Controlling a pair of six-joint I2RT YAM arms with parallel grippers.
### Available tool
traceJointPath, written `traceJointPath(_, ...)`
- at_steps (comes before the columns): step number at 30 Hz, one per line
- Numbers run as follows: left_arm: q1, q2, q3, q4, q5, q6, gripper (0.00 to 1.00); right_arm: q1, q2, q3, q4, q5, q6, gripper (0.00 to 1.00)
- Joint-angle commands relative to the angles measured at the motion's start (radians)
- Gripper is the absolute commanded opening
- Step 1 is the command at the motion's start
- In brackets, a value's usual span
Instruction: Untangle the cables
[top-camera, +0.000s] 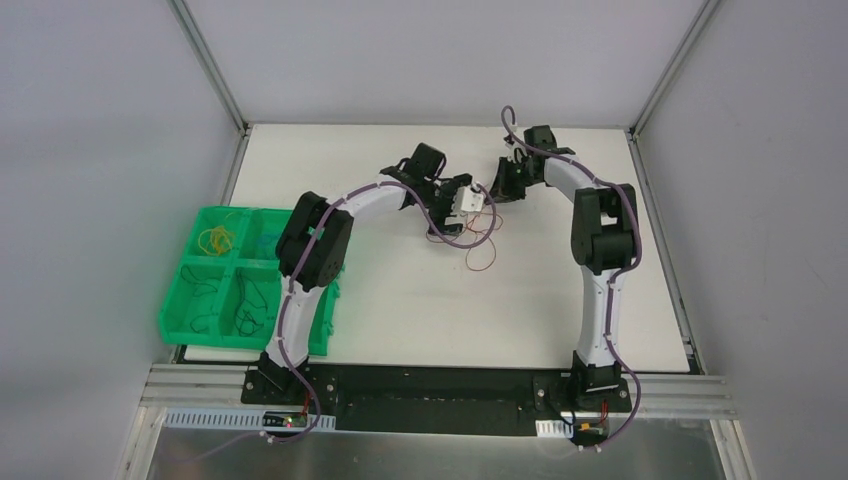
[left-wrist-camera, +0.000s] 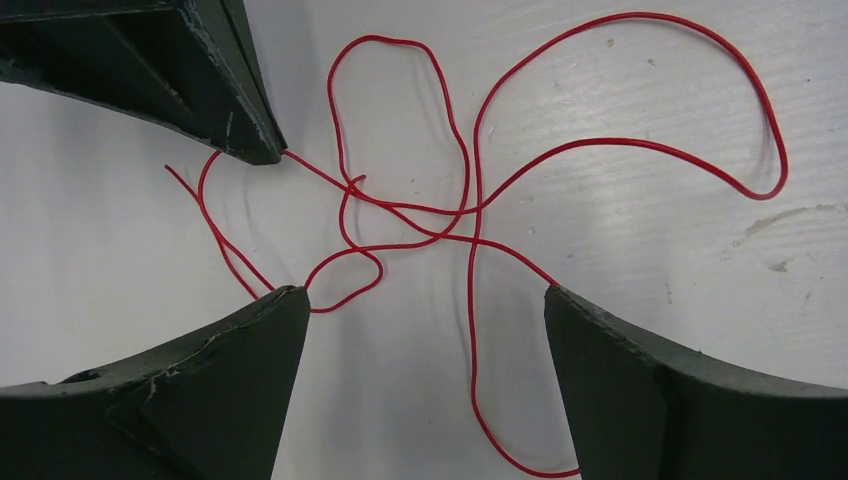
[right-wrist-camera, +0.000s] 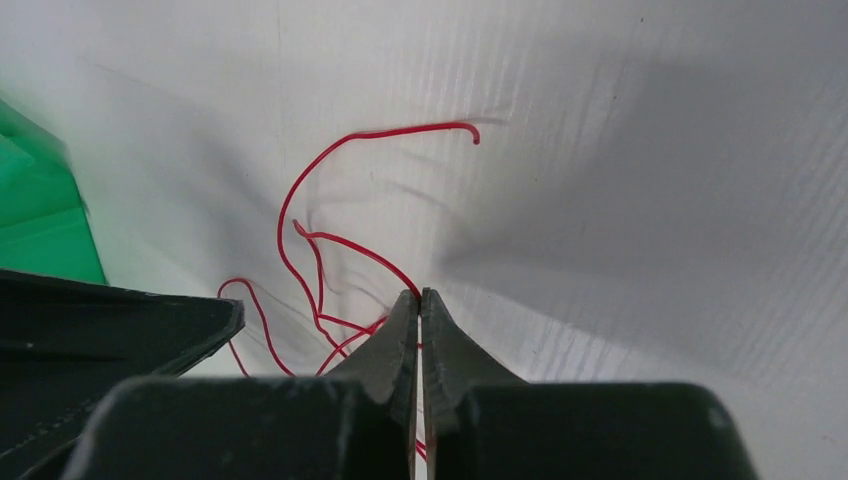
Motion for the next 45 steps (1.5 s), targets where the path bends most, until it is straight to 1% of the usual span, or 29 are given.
traceJointPath(1,-0.029,0.016,0.087,0.011,0.048,-0.054,0.91,0.000,0.012,0.055,-0.004,-0.051,0.097,0.00)
traceJointPath(3,-0.044,0.021,0.130,0.009,-0.067,-0.205,0.89,-0.002,0.008,0.037,-0.006,-0.061,0.130,0.00)
traceJointPath(6,-0.031,0.012,0.183,-0.019,-0.208,-0.471,0.87,-0.003,0.002,0.011,-0.004,-0.068,0.173,0.00)
traceJointPath(9,0.003,-0.027,0.184,-0.069,-0.226,-0.675,0.88,-0.005,-0.002,-0.007,0.001,-0.070,0.193,0.00)
traceJointPath(13,-0.009,-0.035,0.191,-0.121,-0.225,-0.922,0.89,-0.005,-0.003,-0.011,0.017,-0.073,0.219,0.00)
traceJointPath(15,-0.033,-0.020,0.197,-0.137,-0.272,-1.004,0.90,-0.005,-0.007,-0.010,0.022,-0.071,0.228,0.00)
traceJointPath(18,-0.040,0.021,0.215,-0.139,-0.321,-1.109,0.98,-0.004,-0.007,-0.009,0.021,-0.071,0.234,0.00)
traceJointPath(19,-0.038,0.037,0.231,-0.142,-0.340,-1.136,0.99,-0.004,-0.009,-0.010,0.020,-0.072,0.235,0.00)
traceJointPath(23,-0.043,0.095,0.270,-0.152,-0.368,-1.156,0.99,-0.004,-0.019,-0.026,0.028,-0.078,0.245,0.00)
traceJointPath(26,-0.063,0.139,0.306,-0.189,-0.445,-1.146,0.99,0.001,-0.021,-0.028,0.031,-0.081,0.254,0.00)
traceJointPath(29,-0.084,0.165,0.299,-0.203,-0.515,-1.113,0.99,0.005,-0.022,-0.028,0.034,-0.081,0.256,0.00)
traceJointPath(31,-0.100,0.182,0.291,-0.217,-0.548,-1.082,0.99,0.006,-0.023,-0.029,0.036,-0.081,0.256,0.00)
traceJointPath(33,-0.116,0.185,0.270,-0.222,-0.568,-1.001,0.99,0.007,-0.026,-0.031,0.035,-0.081,0.256,0.00)
traceJointPath(35,-0.129,0.179,0.234,-0.222,-0.568,-0.933,0.99,0.008,-0.031,-0.035,0.033,-0.085,0.253,0.00)
traceJointPath(37,-0.136,0.171,0.207,-0.229,-0.549,-0.897,0.98,0.009,-0.037,-0.042,0.028,-0.088,0.250,0.00)
traceJointPath(41,-0.151,0.156,0.163,-0.260,-0.507,-0.867,0.81,0.012,-0.061,-0.069,0.026,-0.096,0.250,0.00)
traceJointPath(42,-0.156,0.149,0.143,-0.261,-0.500,-0.853,0.78,0.012,-0.070,-0.082,0.025,-0.099,0.250,0.00)
traceJointPath(44,-0.168,0.124,0.101,-0.265,-0.478,-0.830,0.75,0.012,-0.085,-0.107,0.026,-0.102,0.249,0.00)
traceJointPath(45,-0.170,0.114,0.077,-0.265,-0.457,-0.824,0.69,0.012,-0.096,-0.119,0.026,-0.105,0.248,0.00)
